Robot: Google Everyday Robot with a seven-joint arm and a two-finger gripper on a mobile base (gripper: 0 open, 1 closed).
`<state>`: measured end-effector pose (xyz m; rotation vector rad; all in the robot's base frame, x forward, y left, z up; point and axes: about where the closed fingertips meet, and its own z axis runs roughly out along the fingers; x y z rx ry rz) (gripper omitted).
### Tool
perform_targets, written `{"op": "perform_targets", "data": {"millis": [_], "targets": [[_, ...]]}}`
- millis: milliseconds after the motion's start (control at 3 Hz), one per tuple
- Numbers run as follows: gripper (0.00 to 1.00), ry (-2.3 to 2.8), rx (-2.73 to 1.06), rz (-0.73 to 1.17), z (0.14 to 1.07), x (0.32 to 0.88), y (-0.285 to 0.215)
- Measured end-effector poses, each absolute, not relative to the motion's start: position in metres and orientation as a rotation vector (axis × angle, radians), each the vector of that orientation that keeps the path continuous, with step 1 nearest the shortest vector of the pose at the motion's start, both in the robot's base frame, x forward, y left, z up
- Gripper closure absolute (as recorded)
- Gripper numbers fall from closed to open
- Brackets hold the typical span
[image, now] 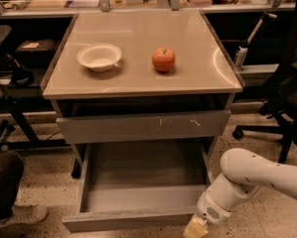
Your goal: Close middle drawer
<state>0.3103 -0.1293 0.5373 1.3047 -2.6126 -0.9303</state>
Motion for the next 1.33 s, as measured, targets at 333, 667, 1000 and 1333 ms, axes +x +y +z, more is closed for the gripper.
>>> {"op": "perform_targets", "data": {"millis": [333, 667, 1000, 1333], "targets": [[1.00, -2.584, 1.242, -1.007, 0.506, 0.314, -0.122], [1.00, -2.573, 1.233, -1.021, 0.501, 0.312, -0.120], [1.00, -2.617, 1.195, -1.045, 0.482, 0.315, -0.117], [1.00, -2.747, 1.115, -1.080, 0.455, 0.336, -0.122]]}}
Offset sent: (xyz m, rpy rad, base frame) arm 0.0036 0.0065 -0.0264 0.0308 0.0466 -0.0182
